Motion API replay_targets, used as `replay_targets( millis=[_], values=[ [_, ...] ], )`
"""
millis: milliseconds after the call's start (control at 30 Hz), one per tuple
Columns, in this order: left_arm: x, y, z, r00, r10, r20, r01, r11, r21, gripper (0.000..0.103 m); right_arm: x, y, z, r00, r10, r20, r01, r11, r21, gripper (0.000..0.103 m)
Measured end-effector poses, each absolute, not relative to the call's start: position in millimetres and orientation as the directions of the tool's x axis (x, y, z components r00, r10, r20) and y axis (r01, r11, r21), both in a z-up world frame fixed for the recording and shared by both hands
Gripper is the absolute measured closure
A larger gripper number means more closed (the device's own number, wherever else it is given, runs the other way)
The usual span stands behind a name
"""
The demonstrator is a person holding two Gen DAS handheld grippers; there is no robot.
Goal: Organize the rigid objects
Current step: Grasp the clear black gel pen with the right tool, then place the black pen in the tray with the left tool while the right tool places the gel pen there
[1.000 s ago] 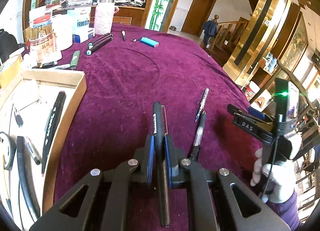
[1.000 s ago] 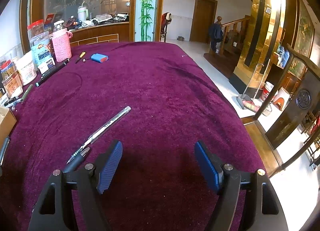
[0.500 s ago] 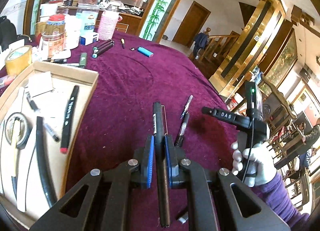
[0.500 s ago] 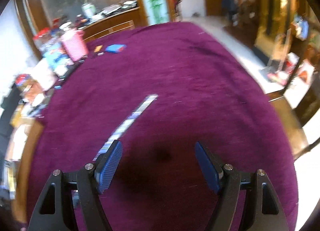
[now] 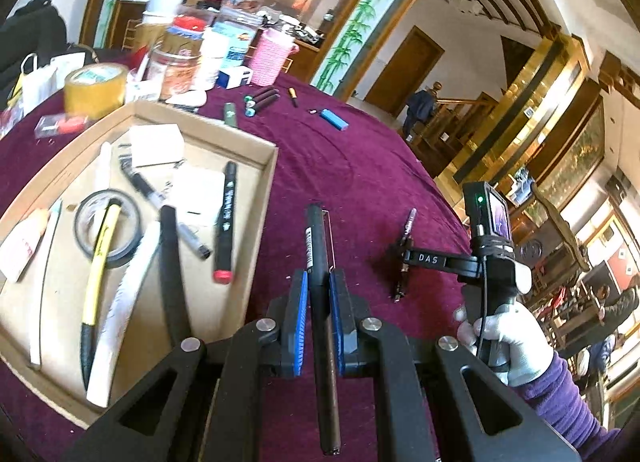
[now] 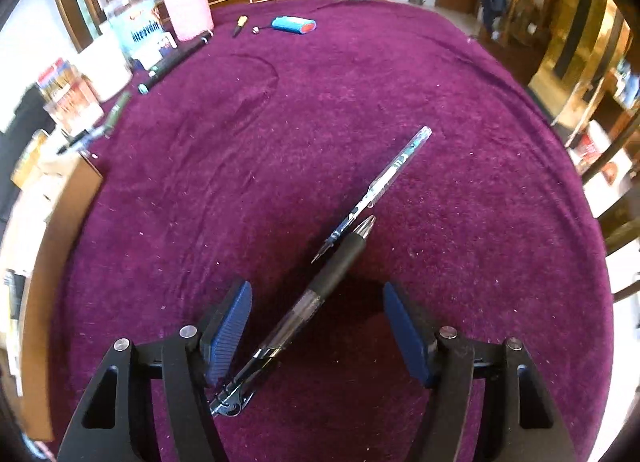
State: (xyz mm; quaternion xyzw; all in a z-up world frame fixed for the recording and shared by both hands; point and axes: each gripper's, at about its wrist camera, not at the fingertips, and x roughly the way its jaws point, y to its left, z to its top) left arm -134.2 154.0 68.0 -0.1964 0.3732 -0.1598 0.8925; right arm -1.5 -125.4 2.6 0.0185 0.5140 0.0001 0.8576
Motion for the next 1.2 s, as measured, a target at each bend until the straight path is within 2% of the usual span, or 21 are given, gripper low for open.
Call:
replay_targets(
  millis=[33,67,100,167,300,700,1200],
  values=[
    [-135,157,68,0.672,-0.431,-0.603,0.134,0.871,-0.472,0.092,-4,-123,3,0.477,0.001,-0.879,0.024,1.000,0.014,0.039],
    [-138,159,68,0.674,-0.429,-0.602,0.131,0.871,-0.474,0.092,-8,-122,4,0.482,0.001,-0.876,0.028,0.999,0.017,0.049],
    [-139,161,67,0.675,-0.428,-0.601,0.128,0.870,-0.475,0.092,-9,-122,5,0.482,-0.001,-0.876,0.028,0.999,0.015,0.064],
    [-141,164,68,0.677,-0.423,-0.602,0.123,0.871,-0.475,0.092,-14,-119,6,0.487,0.014,-0.874,0.014,1.000,0.024,0.080],
    [-148,165,72,0.690,-0.412,-0.596,0.121,0.877,-0.465,0.092,-25,-125,7,0.504,0.062,-0.861,0.010,0.997,0.077,0.092],
    [-152,165,80,0.710,-0.378,-0.594,0.109,0.893,-0.437,0.092,-59,-130,35,0.544,0.313,-0.779,-0.065,0.941,0.333,0.092],
    [-153,224,77,0.744,-0.297,-0.599,-0.017,0.887,-0.461,0.092,-74,-51,78,0.462,0.558,-0.689,-0.253,0.828,0.501,0.091]
  ],
)
